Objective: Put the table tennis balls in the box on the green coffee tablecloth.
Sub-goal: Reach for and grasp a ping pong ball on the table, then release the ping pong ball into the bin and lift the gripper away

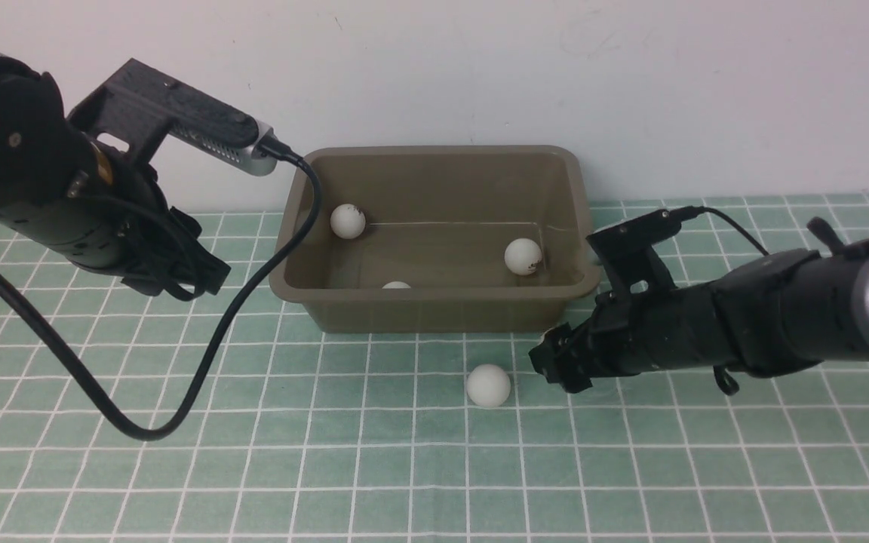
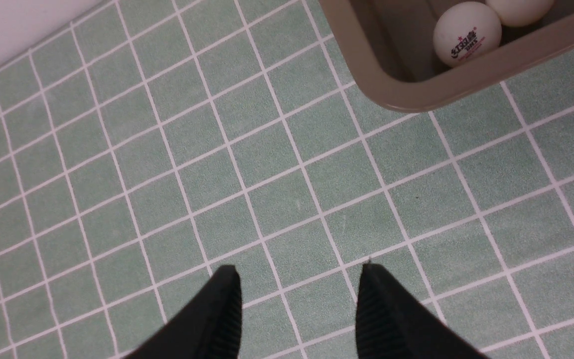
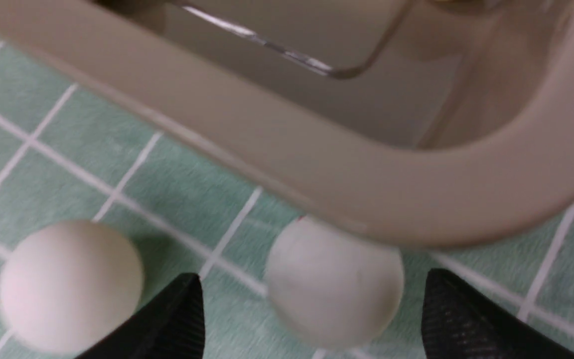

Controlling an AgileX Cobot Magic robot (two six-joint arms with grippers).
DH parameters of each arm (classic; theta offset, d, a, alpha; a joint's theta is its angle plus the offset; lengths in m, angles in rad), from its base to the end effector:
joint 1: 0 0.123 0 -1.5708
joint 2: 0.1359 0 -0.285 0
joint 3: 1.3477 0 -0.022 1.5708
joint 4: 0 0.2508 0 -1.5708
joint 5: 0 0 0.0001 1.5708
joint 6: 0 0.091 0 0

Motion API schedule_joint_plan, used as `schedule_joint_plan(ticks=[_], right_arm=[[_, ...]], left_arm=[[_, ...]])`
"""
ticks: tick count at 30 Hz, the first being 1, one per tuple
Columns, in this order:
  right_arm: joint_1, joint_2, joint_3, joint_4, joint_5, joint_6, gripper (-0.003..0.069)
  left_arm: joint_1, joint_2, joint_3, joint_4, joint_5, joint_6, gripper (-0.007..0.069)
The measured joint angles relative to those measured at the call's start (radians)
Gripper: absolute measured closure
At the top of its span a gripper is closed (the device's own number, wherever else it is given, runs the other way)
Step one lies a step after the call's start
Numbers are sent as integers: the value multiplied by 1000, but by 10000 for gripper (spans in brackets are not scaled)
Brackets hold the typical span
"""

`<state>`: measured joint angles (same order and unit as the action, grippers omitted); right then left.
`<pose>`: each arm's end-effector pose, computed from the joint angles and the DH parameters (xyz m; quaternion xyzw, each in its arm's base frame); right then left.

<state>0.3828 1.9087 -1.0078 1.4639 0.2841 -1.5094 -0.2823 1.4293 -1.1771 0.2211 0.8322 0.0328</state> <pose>0.3395 0.1642 0.1441 -0.2475 0.8932 0.1880 0.3249 0.2913 -0.0691 0.3136 0.1971 0.9339 0.0635 0.2913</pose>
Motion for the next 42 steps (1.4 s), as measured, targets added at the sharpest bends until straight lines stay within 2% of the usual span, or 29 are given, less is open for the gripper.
schedule_joint_plan(ticks=[6,8,10,11,15,19,23,27,30,42], right_arm=[[0,49,-36,73,4,-72,151],[0,72,-53,97,15,-80,188],[0,77,-55,111,2,-80,288],[0,77,-55,112,-8,-80,302],[0,51,-44,102,-90,-80,298],[-2,-68,35,81,-204,-85,298],[-25,-222,149,81,-239,-95,298],[-45,-354,200,74,-163,-132,298],[-44,-374,138,83,50,-167,298],[-44,-39,-247,107,188,-72,298]], left_arm=[[0,0,0,0,0,0,336],[0,0,0,0,0,0,336],[0,0,0,0,0,0,336],[0,0,0,0,0,0,336],[0,0,0,0,0,0,336],[0,0,0,0,0,0,336],[0,0,0,0,0,0,336],[0,0,0,0,-2,0,336],[0,0,0,0,-10,0,336],[0,1,0,0,-23,0,336]])
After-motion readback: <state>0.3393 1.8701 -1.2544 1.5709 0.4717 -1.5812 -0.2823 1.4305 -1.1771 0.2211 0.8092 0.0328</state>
